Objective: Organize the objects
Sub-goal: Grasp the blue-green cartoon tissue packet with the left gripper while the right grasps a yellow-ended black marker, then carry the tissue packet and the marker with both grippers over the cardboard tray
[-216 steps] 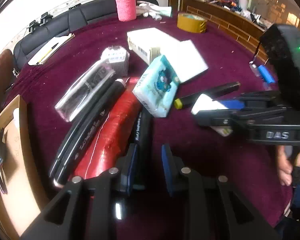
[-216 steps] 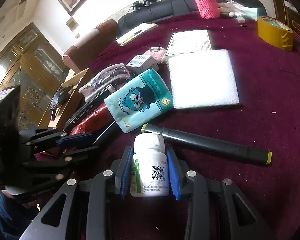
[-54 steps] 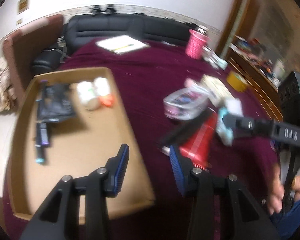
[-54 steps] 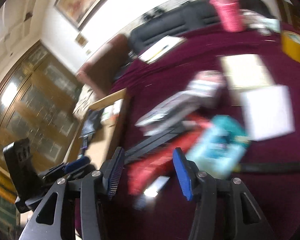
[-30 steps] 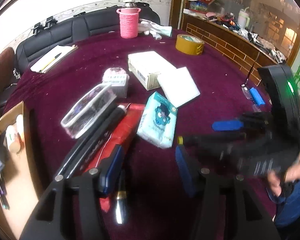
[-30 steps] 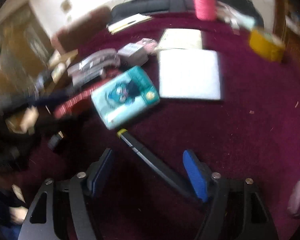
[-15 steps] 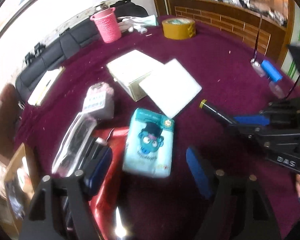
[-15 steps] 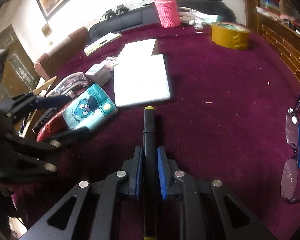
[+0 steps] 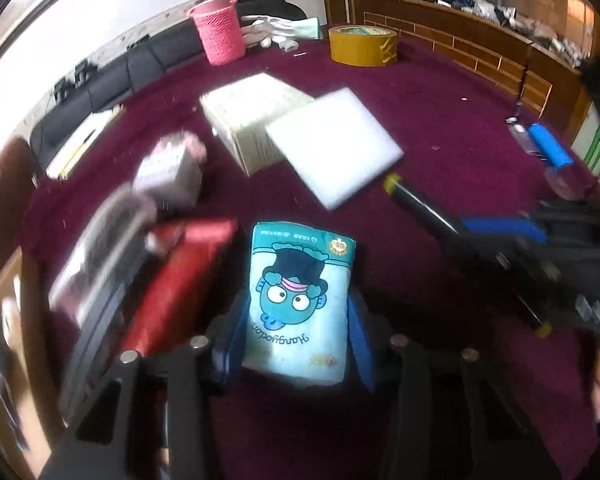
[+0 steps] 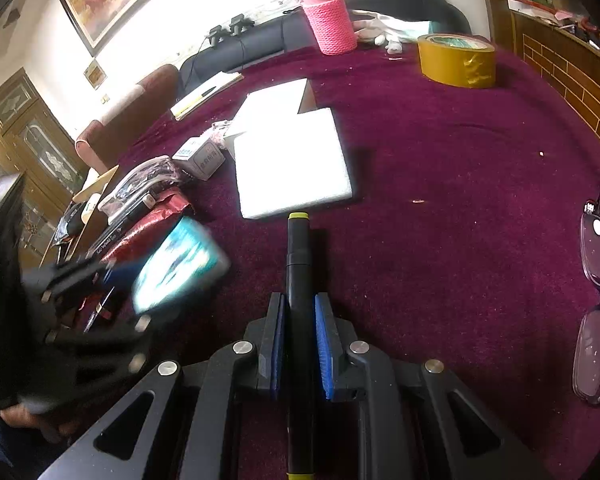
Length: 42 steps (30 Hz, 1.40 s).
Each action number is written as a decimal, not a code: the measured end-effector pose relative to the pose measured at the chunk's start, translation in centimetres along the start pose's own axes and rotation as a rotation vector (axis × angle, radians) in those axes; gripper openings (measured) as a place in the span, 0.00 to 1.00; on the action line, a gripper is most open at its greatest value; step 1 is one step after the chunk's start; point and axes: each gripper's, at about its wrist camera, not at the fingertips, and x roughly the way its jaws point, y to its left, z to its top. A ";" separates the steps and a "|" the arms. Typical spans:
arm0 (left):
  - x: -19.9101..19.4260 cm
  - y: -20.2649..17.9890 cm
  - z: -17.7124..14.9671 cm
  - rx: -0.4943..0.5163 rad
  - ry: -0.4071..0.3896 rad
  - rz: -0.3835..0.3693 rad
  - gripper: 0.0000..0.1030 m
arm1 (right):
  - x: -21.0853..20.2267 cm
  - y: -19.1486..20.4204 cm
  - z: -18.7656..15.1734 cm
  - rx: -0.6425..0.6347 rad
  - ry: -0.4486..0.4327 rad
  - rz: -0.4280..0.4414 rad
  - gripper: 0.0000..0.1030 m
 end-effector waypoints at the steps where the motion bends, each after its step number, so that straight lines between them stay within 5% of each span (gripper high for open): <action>1: -0.4 0.0 -0.6 -0.013 -0.002 -0.007 0.43 | 0.0 0.1 0.0 -0.006 -0.001 0.000 0.15; 12: -3.9 -0.7 -5.3 -0.040 -0.089 0.039 0.43 | -0.3 2.2 -0.4 -0.087 -0.031 0.051 0.15; 22: -6.7 1.2 -6.8 -0.080 -0.165 0.063 0.43 | -0.1 2.7 -0.6 -0.057 -0.026 0.084 0.15; 42: -11.4 6.0 -9.3 -0.198 -0.281 0.086 0.43 | -0.7 10.5 -1.0 -0.106 -0.009 0.156 0.16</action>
